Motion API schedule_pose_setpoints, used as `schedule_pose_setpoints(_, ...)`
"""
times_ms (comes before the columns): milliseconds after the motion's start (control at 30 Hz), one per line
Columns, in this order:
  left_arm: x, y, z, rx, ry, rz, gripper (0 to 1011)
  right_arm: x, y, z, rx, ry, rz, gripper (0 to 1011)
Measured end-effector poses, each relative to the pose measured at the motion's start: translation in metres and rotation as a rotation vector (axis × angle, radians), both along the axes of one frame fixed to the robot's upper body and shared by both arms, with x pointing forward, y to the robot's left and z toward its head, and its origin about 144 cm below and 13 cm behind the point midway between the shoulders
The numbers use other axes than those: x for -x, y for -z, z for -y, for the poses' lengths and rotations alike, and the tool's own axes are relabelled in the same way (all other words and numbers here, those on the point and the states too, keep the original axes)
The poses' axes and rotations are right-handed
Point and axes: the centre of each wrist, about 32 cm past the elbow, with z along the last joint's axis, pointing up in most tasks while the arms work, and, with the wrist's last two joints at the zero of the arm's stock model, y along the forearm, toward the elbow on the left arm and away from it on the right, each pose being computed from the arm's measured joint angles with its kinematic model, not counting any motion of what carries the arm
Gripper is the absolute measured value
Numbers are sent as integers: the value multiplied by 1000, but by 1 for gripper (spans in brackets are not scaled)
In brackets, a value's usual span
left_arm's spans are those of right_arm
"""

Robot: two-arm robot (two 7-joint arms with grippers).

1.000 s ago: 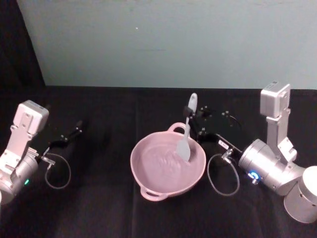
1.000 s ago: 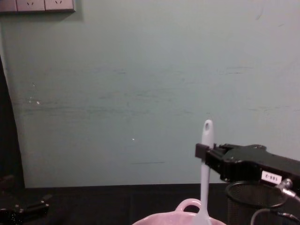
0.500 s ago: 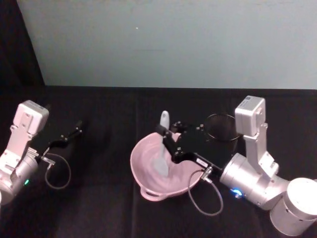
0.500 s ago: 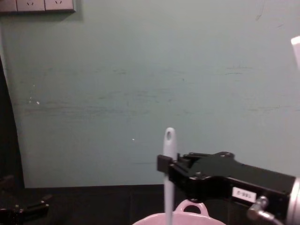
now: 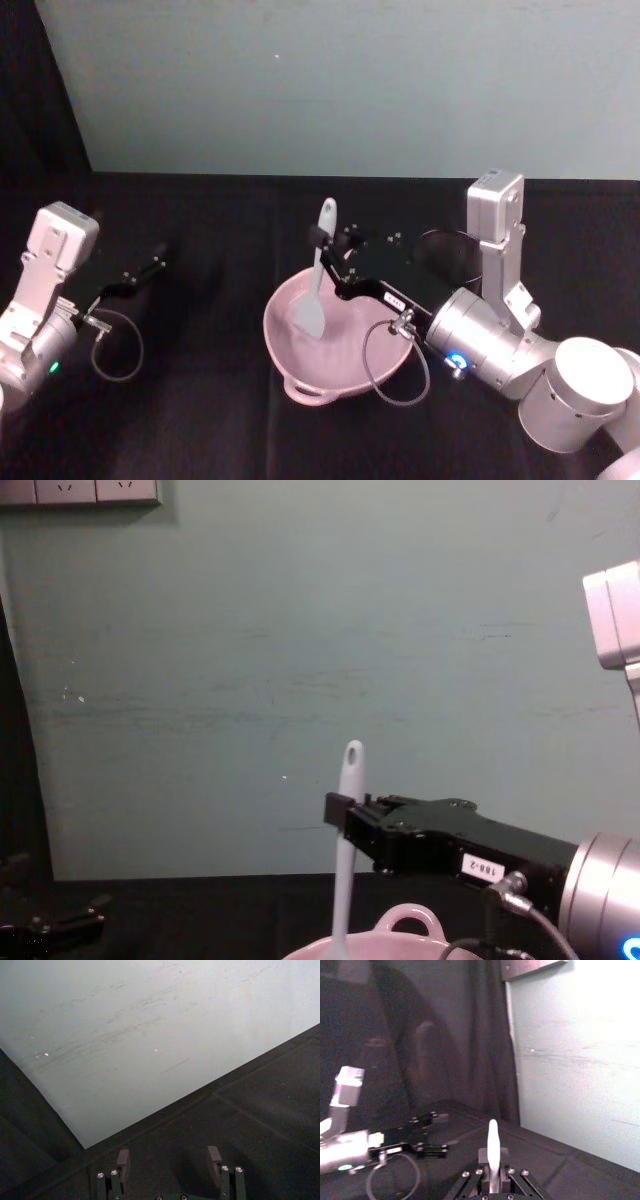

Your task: Use the one hand to pick up the spoon and stir the clear water in the bowl.

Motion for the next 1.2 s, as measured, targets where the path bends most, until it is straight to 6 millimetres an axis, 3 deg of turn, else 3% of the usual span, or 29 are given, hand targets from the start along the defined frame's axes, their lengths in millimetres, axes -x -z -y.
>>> schedule_pose_setpoints(367, 0, 0, 0, 0, 0, 0, 1005, -15, 1, 24, 13, 118, 14, 112)
schedule_pose_setpoints(667, 0, 0, 0, 0, 0, 0, 1005, -7, -3, 41, 65, 131, 43, 112)
schedule_pose_setpoints(867, 0, 0, 0, 0, 0, 0, 1005, 3, -6, 38, 100, 84, 60, 112)
schedule_pose_setpoints(1200, 0, 0, 0, 0, 0, 0, 1005, 25, -6, 12, 96, -28, 70, 112)
